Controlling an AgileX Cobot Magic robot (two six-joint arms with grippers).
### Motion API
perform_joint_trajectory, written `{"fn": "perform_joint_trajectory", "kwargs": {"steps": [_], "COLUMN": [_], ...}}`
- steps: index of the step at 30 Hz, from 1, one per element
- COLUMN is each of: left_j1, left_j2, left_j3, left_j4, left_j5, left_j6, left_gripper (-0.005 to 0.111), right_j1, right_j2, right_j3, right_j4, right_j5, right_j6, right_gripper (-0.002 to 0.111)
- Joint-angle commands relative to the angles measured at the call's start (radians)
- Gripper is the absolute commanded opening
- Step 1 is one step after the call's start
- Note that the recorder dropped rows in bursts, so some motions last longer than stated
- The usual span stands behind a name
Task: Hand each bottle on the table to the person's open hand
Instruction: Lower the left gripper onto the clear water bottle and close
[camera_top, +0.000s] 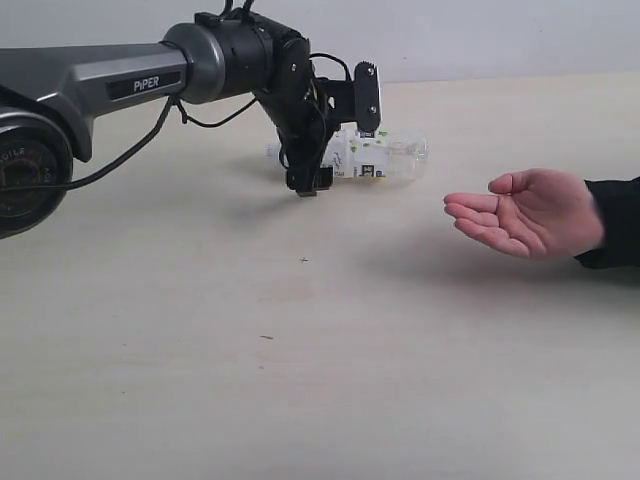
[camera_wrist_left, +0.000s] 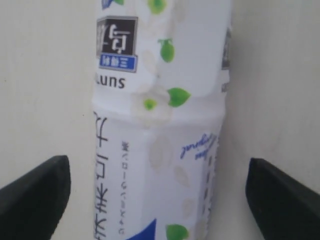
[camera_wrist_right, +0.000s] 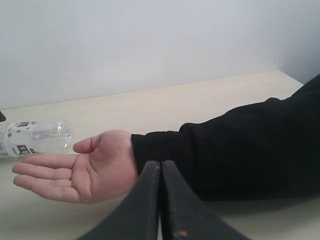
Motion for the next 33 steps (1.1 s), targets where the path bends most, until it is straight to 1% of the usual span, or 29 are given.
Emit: {"fn": "perform_joint_trajectory", "kwargs": {"steps": [1,29,31,33], "left_j1": [0.001,0.001,0.001,0.001], "left_j2": [0.007,0.007,0.007,0.010], "left_j3": [-0.005,-0.005,-0.005,-0.005], "left_j4": [-0.014,-0.014,-0.010,-0.010], "left_j5": [-0.060,-0.055,-0.054,-0.054], "left_j6": [-0.010,-0.012,-0.012,-0.010], "left_gripper": [0.090,0.090,0.085,0.068], "right_j1": [-0.005,-0.005,-0.005,-0.005], "right_j2": [-0.006,-0.006,-0.006,-0.006], "right_j3": [0.004,0.004,0.004,0.004], "right_j4": [-0.006,-0.006,-0.006,-0.006], "right_j5": [-0.009,-0.009,-0.009,-0.009], "right_j6": [0.000,0.000,0.000,0.000], "right_gripper": [0.000,0.000,0.000,0.000]}}
